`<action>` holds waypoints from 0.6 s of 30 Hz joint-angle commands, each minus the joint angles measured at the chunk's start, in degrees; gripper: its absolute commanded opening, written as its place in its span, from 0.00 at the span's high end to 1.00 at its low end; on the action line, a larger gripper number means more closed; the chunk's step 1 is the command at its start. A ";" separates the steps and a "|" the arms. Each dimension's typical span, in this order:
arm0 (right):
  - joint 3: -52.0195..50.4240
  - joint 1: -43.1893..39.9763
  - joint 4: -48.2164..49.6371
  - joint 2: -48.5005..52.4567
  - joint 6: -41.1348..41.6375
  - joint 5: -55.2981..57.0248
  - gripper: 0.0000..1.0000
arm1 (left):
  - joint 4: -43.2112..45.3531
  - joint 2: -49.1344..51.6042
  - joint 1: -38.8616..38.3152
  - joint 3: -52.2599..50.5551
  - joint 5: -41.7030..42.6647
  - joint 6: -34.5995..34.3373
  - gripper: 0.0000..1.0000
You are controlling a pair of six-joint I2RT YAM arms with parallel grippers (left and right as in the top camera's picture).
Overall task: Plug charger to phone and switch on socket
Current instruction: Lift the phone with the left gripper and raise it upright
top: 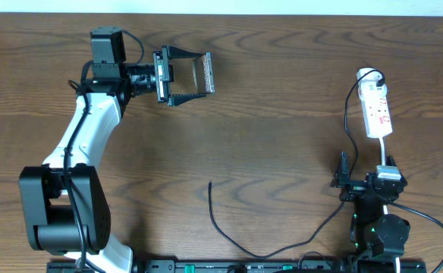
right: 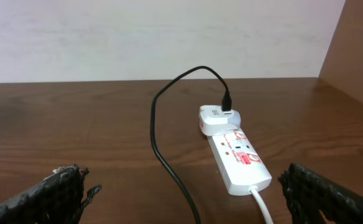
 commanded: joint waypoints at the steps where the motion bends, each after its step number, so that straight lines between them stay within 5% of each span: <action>1: -0.09 -0.33 -0.15 -0.31 1.01 0.44 0.01 | 2.23 -1.60 0.02 1.42 2.86 -0.90 0.93; 18: -0.09 -0.33 -0.15 -0.31 1.01 0.44 0.01 | 9.42 -1.60 0.02 1.42 5.64 -0.87 0.93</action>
